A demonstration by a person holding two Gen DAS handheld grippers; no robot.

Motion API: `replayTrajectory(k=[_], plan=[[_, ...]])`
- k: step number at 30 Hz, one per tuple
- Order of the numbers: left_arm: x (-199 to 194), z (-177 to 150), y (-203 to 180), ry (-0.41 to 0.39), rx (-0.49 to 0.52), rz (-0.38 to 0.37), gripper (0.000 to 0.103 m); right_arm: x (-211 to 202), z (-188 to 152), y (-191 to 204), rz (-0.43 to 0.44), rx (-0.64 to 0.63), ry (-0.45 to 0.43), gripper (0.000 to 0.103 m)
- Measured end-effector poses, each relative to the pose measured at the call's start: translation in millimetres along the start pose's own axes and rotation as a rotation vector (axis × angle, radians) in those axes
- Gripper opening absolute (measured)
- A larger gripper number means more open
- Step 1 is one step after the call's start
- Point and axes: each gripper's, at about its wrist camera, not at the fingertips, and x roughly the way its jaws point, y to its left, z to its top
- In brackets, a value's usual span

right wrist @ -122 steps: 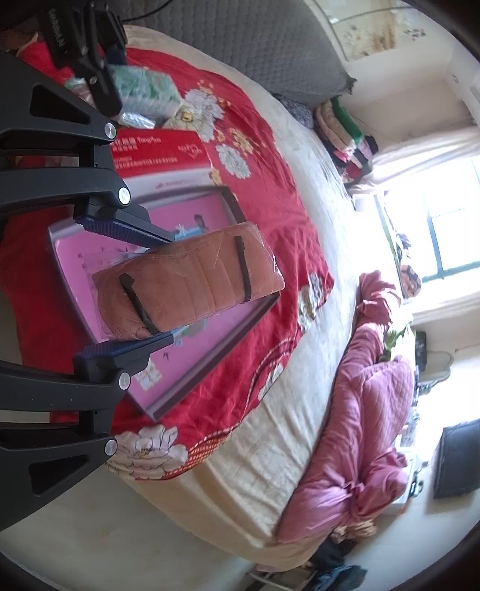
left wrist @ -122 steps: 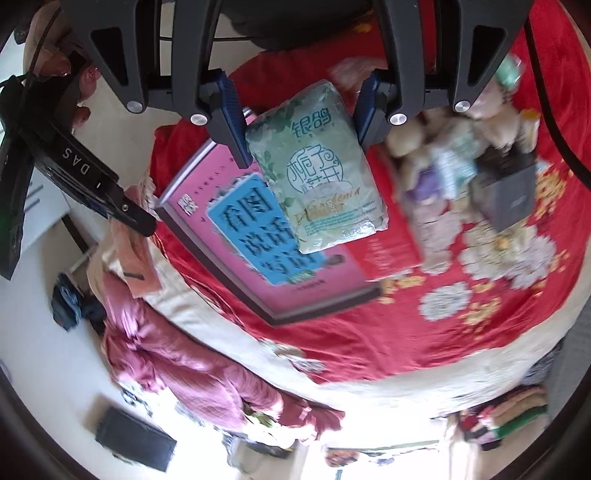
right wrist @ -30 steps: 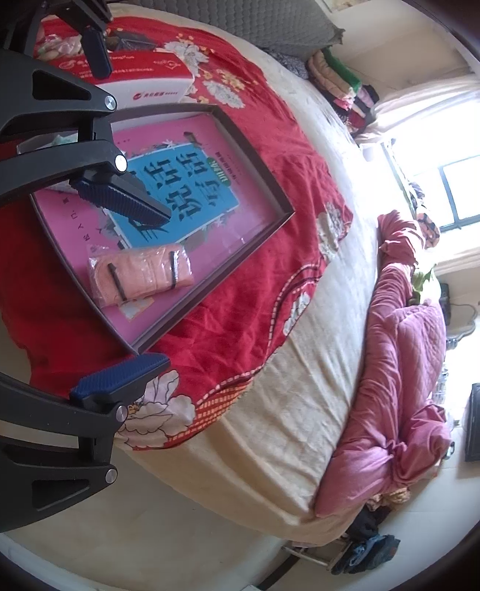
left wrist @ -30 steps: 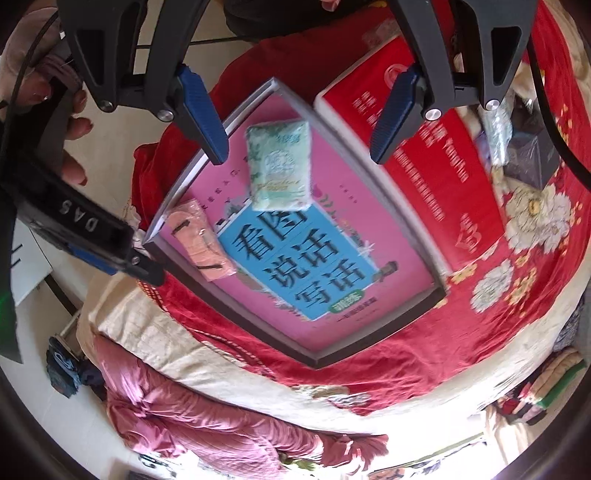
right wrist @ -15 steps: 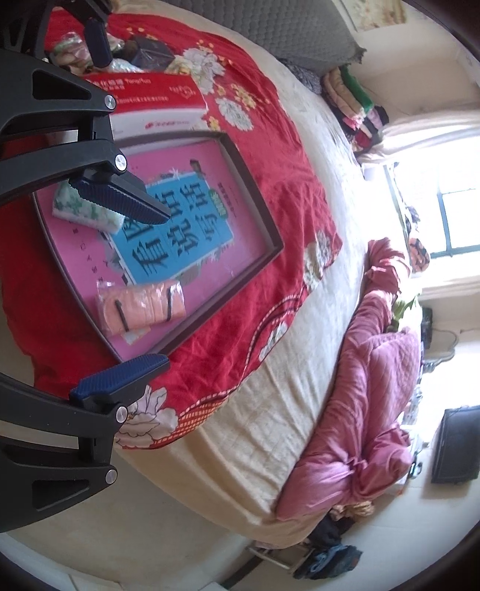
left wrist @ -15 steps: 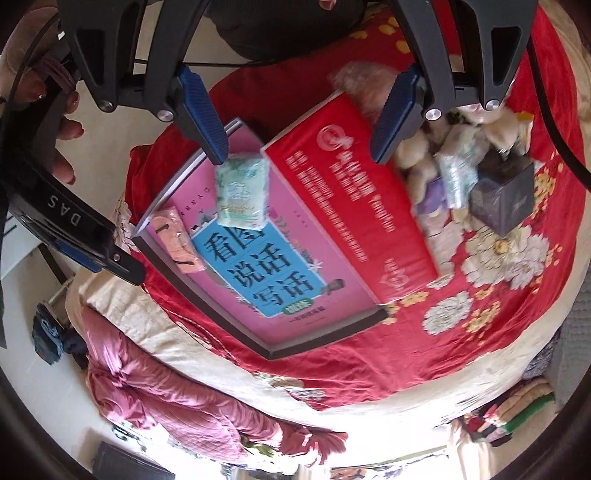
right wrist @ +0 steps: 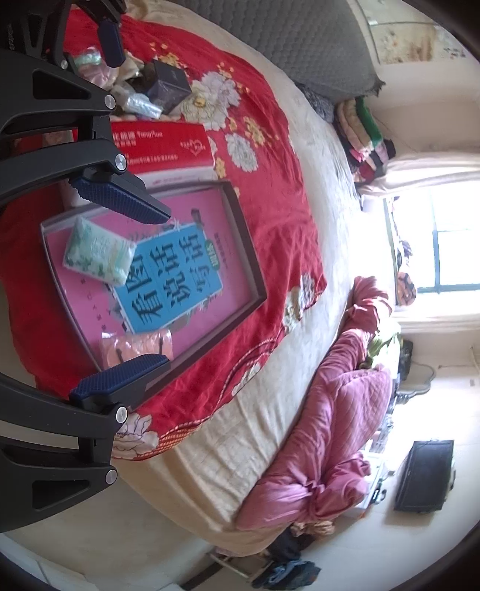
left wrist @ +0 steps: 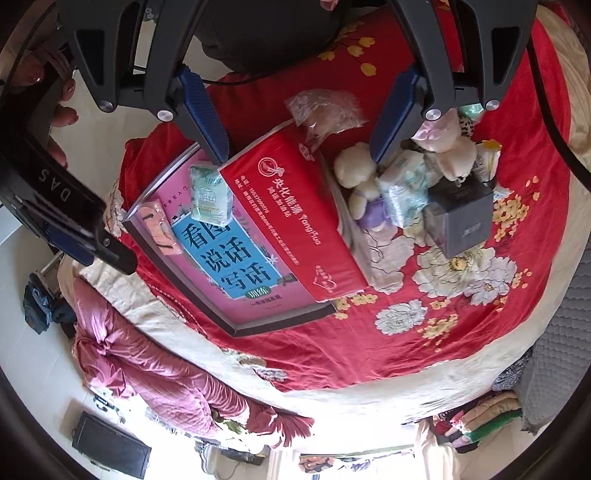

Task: Organize soft objects
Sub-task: 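Move both tools back from the tray to the pile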

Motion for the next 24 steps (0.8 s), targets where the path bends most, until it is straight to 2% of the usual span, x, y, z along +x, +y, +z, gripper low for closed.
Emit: replayTrajectory(k=[14, 19, 24], plan=[[-34.9, -9.3, 35.2, -0.061, -0.055, 0.038, 0.078, -28.6, 2.4, 51.2, 0.05, -0.09, -0.033, 0.074], [-43.4, -14.1, 47.9, -0.078, -0.066, 0.075, 0.078, -37.2, 2.5, 67.9, 0.062, -0.121, -0.045, 0.074], [-52.9, -21.6, 72.0, -0.087, -0.111, 0.087, 0.078, -45.0, 3.7, 79.6, 0.085, -0.134, -0.053, 0.074]])
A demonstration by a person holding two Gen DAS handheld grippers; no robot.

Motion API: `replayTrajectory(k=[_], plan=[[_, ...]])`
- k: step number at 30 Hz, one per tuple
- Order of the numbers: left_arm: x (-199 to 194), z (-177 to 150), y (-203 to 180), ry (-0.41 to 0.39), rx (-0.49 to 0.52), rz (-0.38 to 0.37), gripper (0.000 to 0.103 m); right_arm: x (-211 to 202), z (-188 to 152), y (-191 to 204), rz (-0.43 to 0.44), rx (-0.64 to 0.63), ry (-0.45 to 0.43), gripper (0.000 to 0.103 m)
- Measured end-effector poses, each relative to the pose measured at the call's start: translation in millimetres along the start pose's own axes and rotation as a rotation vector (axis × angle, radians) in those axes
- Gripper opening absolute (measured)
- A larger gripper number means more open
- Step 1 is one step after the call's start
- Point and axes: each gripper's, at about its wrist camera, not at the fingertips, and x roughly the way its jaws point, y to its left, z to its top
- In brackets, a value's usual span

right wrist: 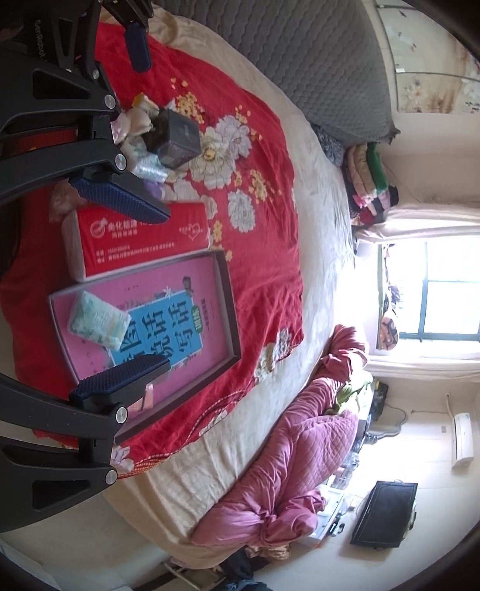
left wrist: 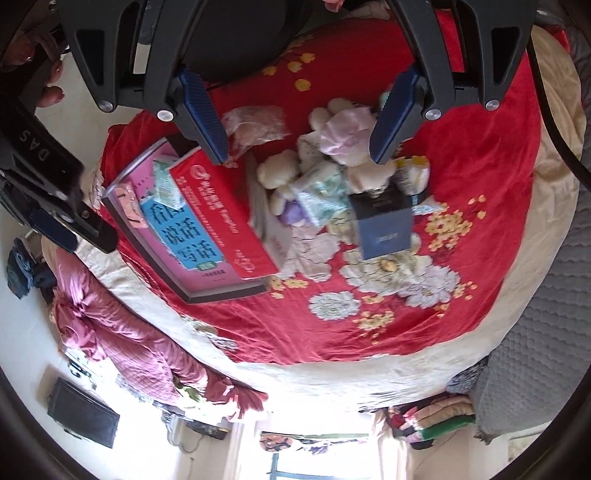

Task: Organize soft objects
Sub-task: 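Move both tools back from the tray to the pile, then grasp the white snack bag with the left tool while the right tool grasps the teddy bear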

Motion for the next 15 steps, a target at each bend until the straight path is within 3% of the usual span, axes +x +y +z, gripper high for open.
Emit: replayTrajectory(k=[15], plan=[[-15.0, -11.8, 115.4, -0.026, -0.22, 0.088, 0.078, -13.8, 0.0, 57.3, 0.099, -0.079, -0.013, 0.074]])
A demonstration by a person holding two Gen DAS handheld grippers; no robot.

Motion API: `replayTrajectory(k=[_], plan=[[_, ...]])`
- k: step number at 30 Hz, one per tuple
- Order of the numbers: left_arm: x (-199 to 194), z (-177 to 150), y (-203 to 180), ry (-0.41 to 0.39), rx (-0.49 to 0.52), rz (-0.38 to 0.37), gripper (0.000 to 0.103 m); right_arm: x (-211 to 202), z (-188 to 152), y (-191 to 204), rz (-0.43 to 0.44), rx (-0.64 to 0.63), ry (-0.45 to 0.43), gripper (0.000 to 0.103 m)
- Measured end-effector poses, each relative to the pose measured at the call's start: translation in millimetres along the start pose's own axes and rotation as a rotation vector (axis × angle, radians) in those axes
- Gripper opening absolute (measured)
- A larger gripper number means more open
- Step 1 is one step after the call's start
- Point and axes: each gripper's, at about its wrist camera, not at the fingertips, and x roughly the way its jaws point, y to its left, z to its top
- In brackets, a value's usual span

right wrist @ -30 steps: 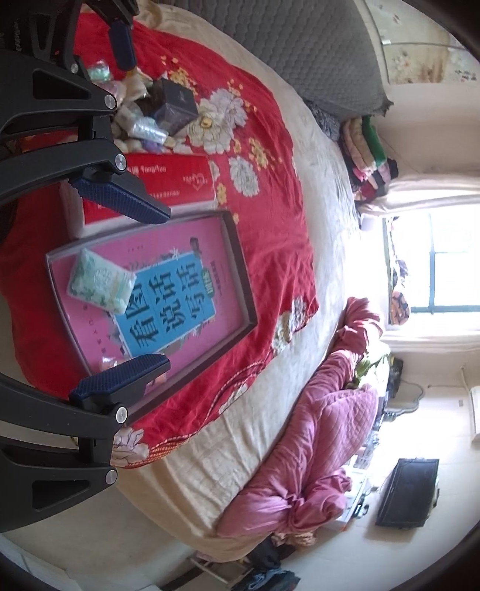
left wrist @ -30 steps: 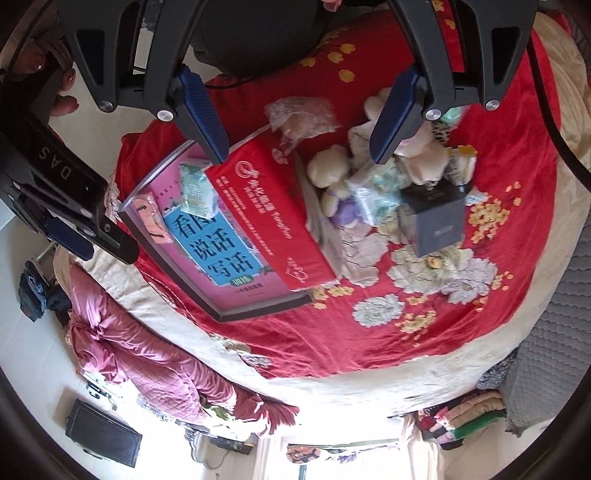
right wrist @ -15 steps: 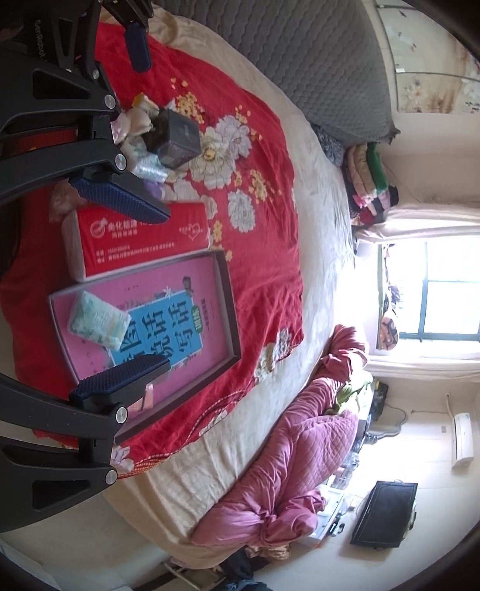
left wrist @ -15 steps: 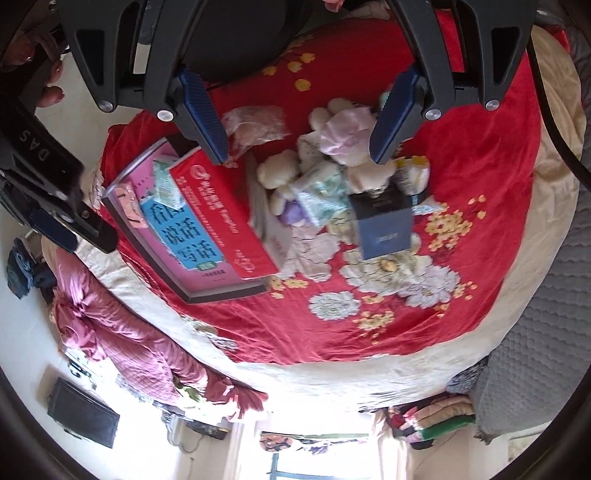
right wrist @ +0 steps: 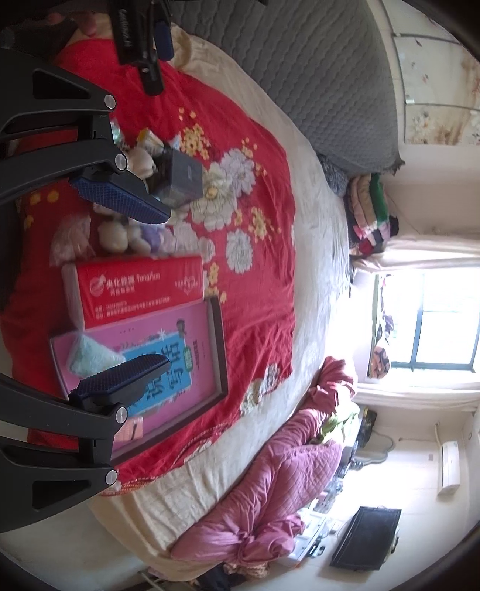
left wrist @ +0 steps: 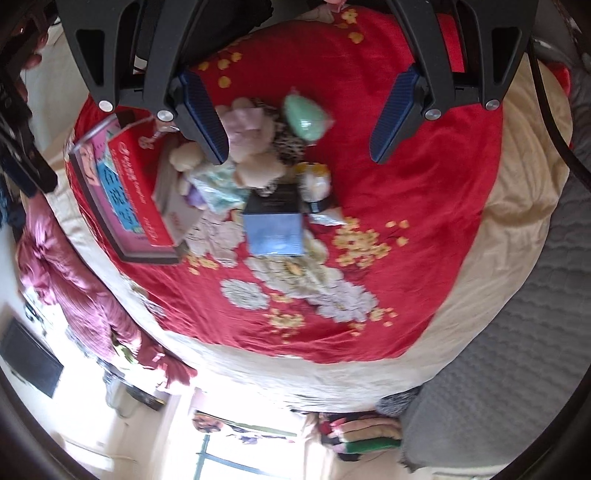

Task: Organize soft objects
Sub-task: 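Grasp the white snack bag with the left tool while the right tool grasps the teddy bear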

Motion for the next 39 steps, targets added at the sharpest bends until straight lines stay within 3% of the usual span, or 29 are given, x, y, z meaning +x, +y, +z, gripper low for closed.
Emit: replayTrajectory(k=[13, 39], plan=[[29.7, -9.8, 58.2, 0.046, -0.106, 0.02, 0.078, 26.4, -22.3, 64.0, 0.108, -0.102, 0.062, 0.075], [156.3, 9.1, 48.5, 0.203, -0.123, -0.046, 0.078, 127.5, -67.5, 124.3, 0.16, -0.185, 0.251, 0.075]])
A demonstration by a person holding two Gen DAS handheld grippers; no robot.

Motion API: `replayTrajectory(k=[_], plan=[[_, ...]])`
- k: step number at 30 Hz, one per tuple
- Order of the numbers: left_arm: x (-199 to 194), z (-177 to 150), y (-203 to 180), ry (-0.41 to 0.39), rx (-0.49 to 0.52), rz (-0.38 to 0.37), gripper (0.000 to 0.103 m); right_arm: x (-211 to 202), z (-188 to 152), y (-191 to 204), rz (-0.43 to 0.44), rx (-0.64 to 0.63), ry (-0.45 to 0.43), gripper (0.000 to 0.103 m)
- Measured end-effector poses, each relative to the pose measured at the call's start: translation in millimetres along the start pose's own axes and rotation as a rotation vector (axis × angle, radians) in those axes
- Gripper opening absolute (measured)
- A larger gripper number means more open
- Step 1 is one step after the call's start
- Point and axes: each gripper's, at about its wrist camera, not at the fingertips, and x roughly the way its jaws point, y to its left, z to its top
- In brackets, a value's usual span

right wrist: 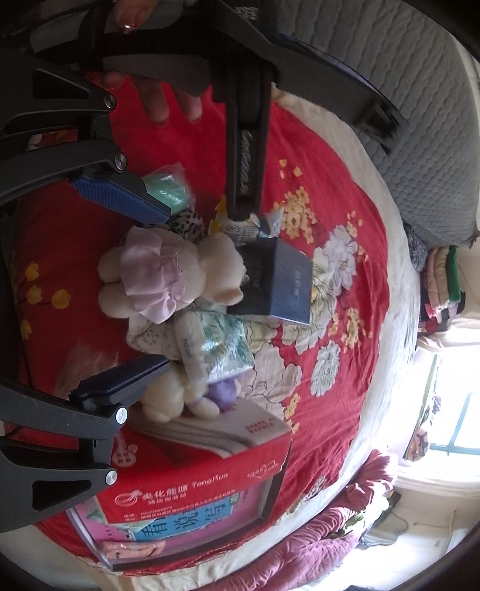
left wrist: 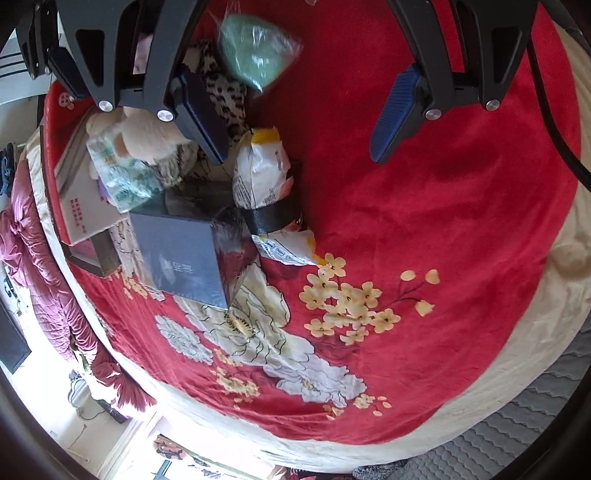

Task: Organize soft objects
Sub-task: 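Grasp the white snack bag with the left tool while the right tool grasps the teddy bear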

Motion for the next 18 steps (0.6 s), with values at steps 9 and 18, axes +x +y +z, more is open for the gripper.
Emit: replayTrajectory(k=[9, 18], plan=[[23.2, 8.1, -5.1, 0.037, -0.008, -0.024, 0.078, 17.4, 0.3, -4.9, 0.004, 0.012, 0.019, 0.075], [31.5, 9.8, 0.3, 0.021, -0.043, -0.06, 0.078, 34.8, 4.6, 6.5, -0.023, -0.039, 0.027, 0.075]])
